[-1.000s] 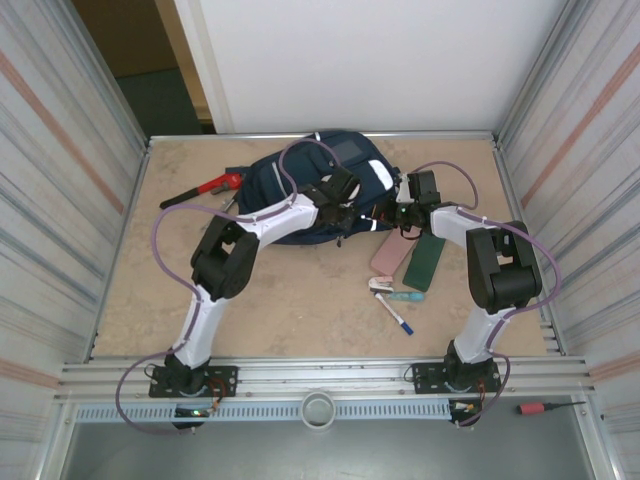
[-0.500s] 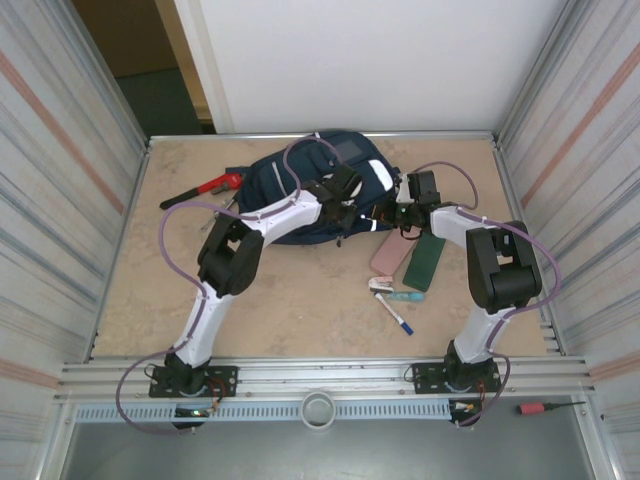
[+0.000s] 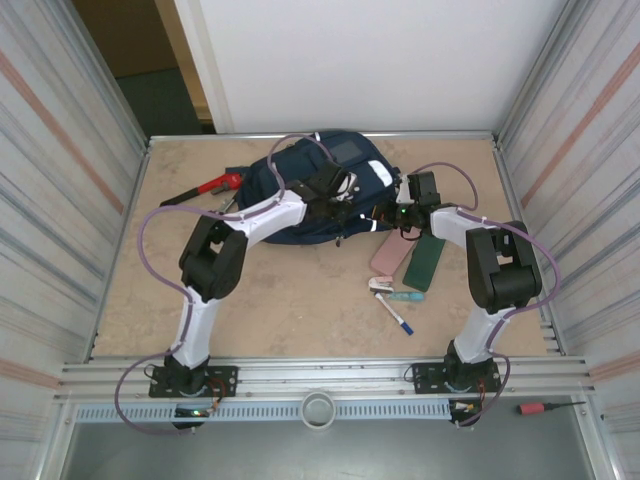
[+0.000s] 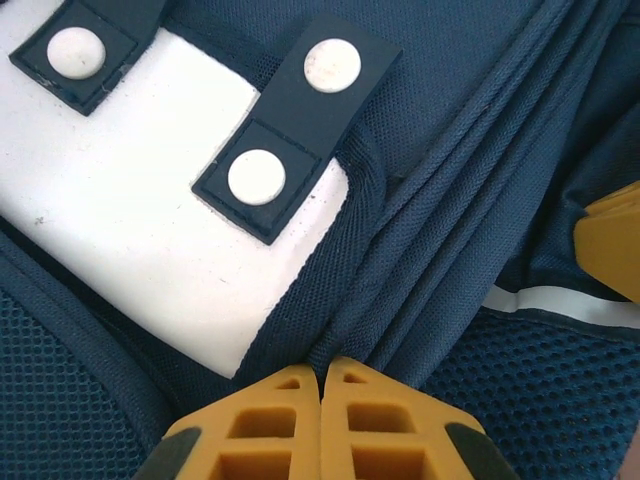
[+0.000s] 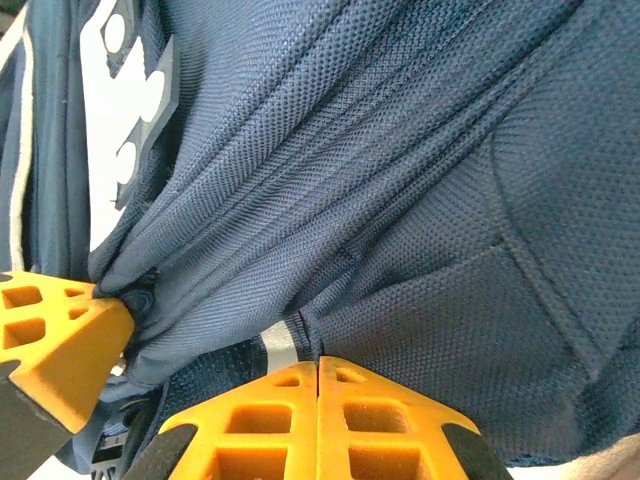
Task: Pack the student bag
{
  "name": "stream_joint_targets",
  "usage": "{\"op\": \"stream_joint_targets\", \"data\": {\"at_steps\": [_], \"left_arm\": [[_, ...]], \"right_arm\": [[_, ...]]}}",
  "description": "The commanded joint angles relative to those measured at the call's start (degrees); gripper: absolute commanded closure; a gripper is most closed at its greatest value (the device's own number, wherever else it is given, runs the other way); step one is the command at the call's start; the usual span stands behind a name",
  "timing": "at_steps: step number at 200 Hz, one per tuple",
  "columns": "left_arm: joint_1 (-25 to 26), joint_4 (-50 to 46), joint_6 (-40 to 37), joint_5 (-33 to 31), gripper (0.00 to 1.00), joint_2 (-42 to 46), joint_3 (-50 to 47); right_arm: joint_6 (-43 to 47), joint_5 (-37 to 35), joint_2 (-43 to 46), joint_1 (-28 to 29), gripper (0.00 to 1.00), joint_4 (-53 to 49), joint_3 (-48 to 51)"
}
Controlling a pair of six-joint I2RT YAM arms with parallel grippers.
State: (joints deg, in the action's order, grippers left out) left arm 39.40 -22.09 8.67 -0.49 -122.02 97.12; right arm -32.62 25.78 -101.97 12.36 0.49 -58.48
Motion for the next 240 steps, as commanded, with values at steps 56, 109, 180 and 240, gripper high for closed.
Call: {"op": "stream_joint_targets", "data": {"at_steps": [56, 109, 180, 240], "left_arm": [[-2.42, 8.12, -2.10, 2.74, 1.00, 9.71, -10.90], [-2.92, 10.80, -3.39, -2.97, 1.00, 13.66, -16.49], [-3.96, 13.23, -2.10, -13.26, 1.00, 21.37, -27.88], [-7.63, 14.22, -1.94, -14.85, 1.00, 26.18, -34.81]], "right_arm": [[-1.73, 1.05, 0.28, 0.03, 1.00, -0.41, 0.56], [-2.62, -0.68, 0.88, -0.31, 1.00, -0.40, 0.29], [-2.89, -1.48, 1.72, -1.64, 1.00, -0.84, -0.49], [-2.23, -1.23, 1.49, -2.43, 1.00, -1.72, -2.00]]}}
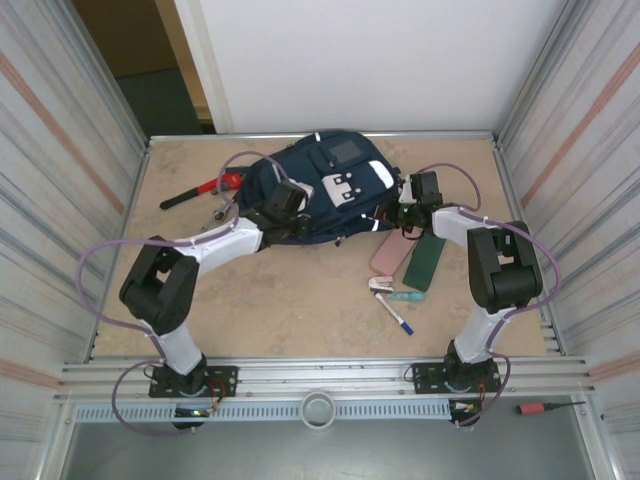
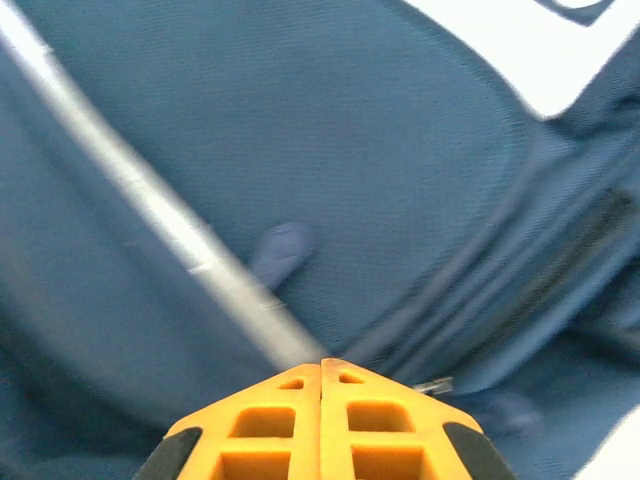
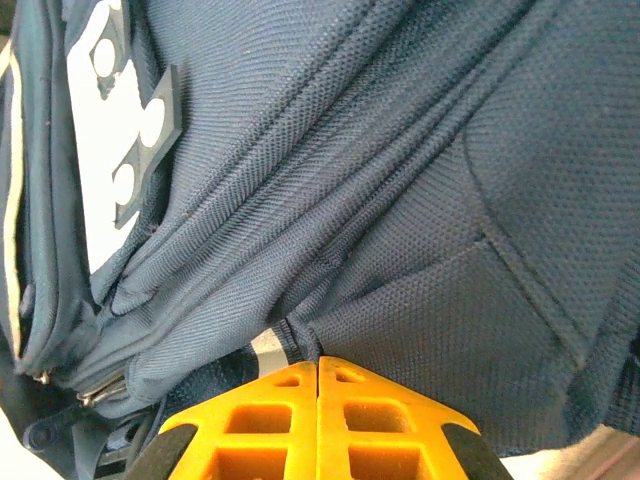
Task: Pack the student bag
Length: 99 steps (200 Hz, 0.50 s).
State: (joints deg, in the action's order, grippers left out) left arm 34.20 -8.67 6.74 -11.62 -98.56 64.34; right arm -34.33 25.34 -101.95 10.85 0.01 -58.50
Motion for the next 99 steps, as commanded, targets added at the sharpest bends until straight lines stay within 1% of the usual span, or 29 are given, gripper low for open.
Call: {"op": "stream_joint_targets", "data": {"at_steps": [1, 19, 43, 63, 72, 83, 99], "left_arm": [[-2.49, 0.87, 0.01, -3.61, 1.00, 2.74, -2.07], [-2.89, 1.62, 0.21, 1.52, 1.00, 2.81, -2.32], [-1.68, 2.40, 1.18, 8.92, 1.00, 2.32, -1.60], [0.56, 2.69, 0.96, 9.51, 1.00, 2.99, -1.49], [1.67, 2.41, 1.32, 9.39, 0.95, 3.43, -1.21], [3.02, 1.63, 1.94, 9.15, 0.86, 3.57, -0.44], [5.04, -0.96, 3.19, 6.70, 0.76, 2.26, 1.81]], "right_arm": [[-0.50, -0.76, 1.48, -0.92, 1.00, -1.24, -2.02], [-0.22, -0.47, 1.08, -0.42, 1.00, -1.32, -2.32], [-0.05, -0.13, 0.64, 0.04, 1.00, -1.41, -2.55], [0.39, 0.05, 0.70, 0.02, 1.00, -1.96, -2.64], [0.73, 0.05, 0.62, 0.05, 1.00, -2.35, -2.84], [0.75, 0.06, 0.61, 0.05, 1.00, -2.29, -2.76], [0.67, 0.23, 0.44, 0.13, 1.00, -2.04, -2.67]]}}
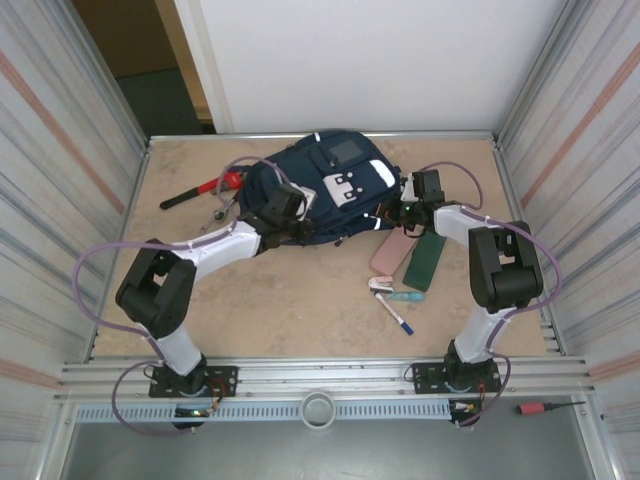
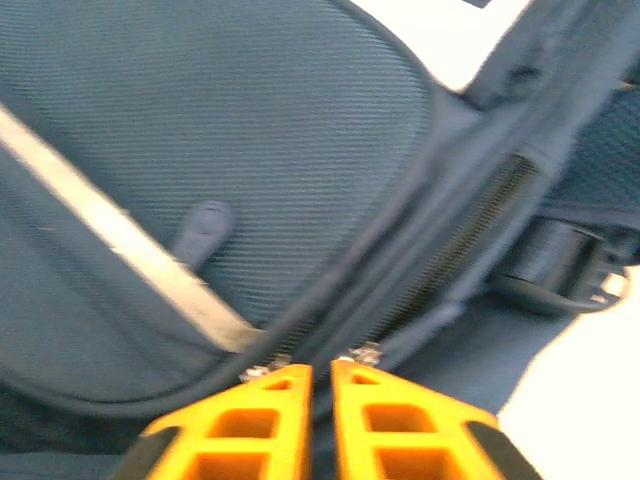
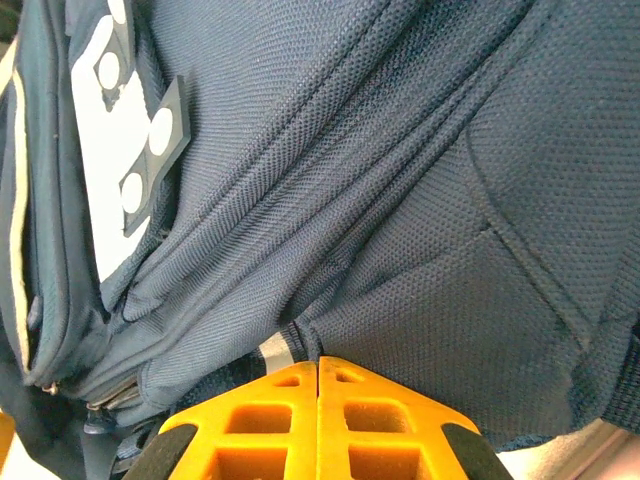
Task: Pack the student bag
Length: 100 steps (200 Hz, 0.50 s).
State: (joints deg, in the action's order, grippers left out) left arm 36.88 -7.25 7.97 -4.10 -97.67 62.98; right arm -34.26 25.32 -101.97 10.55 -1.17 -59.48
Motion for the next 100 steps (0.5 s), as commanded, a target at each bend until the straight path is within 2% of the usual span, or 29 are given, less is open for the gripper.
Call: {"op": "stream_joint_targets", "data": {"at_steps": [1, 34, 55, 100], "left_arm": [[2.46, -2.53, 2.01, -0.91, 0.75, 1.31, 3.32], [4.37, -5.83, 5.86, -2.99, 0.62, -3.96, 7.76], [6.36, -7.56, 4.81, -8.06, 0.53, -7.27, 11.08], [7.77, -12.45, 2.63, -16.76, 0.47, -12.73, 16.50]], "right_arm": [[0.60, 0.25, 0.46, 0.44, 1.00, -0.81, -1.69], [0.34, 0.58, 0.27, 0.61, 1.00, -0.35, -1.69], [0.33, 0.69, 0.40, 0.83, 1.00, -0.23, -1.59], [0.42, 1.05, 0.55, 0.86, 1.00, -0.08, -1.38]]}}
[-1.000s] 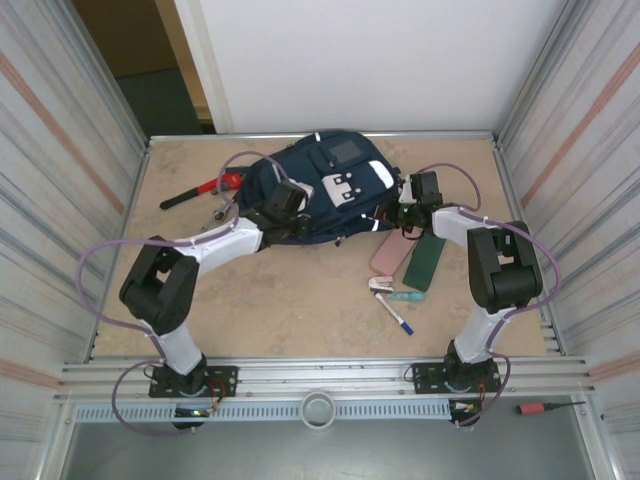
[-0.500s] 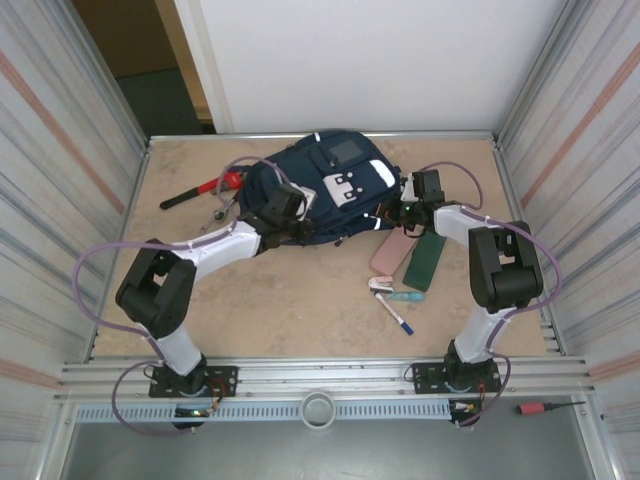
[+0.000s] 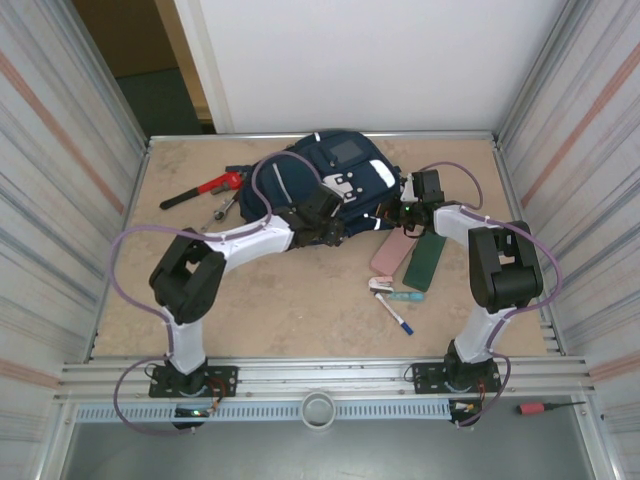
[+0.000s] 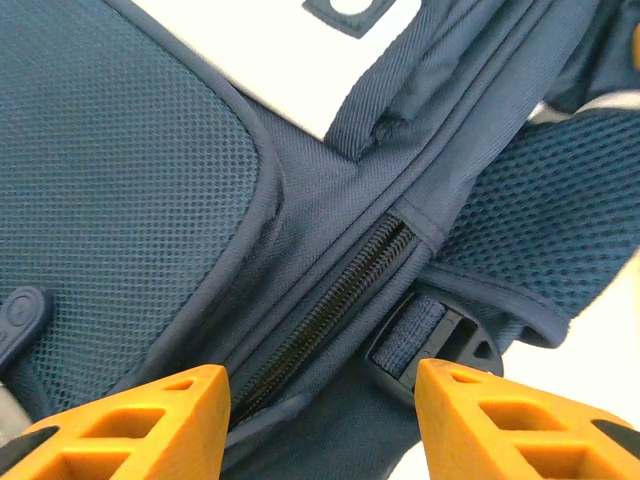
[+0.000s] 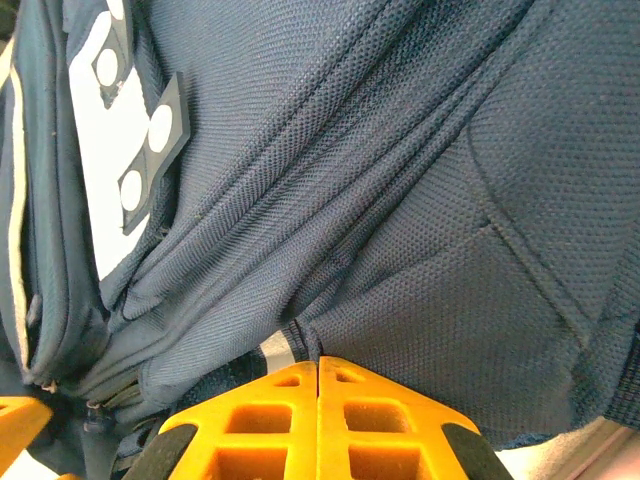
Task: Pack the student bag
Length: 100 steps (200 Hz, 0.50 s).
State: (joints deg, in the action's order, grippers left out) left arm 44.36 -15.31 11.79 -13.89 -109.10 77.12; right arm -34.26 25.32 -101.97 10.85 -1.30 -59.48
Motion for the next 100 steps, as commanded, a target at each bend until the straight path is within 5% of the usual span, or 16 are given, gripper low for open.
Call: {"op": "stream_joint_targets", "data": {"at_steps": [1, 100], "left_arm": [[0.34, -4.43, -1.22, -7.08, 0.47, -1.38, 2.39], [-0.20, -7.26, -2.05, -10.84, 0.59, -3.74, 3.36]], "right_arm": [[0.42, 1.09, 0.55, 0.56, 1.00, 0.06, -1.36], [0.33, 1.52, -0.25, 0.51, 1.00, 0.42, -1.25]]}}
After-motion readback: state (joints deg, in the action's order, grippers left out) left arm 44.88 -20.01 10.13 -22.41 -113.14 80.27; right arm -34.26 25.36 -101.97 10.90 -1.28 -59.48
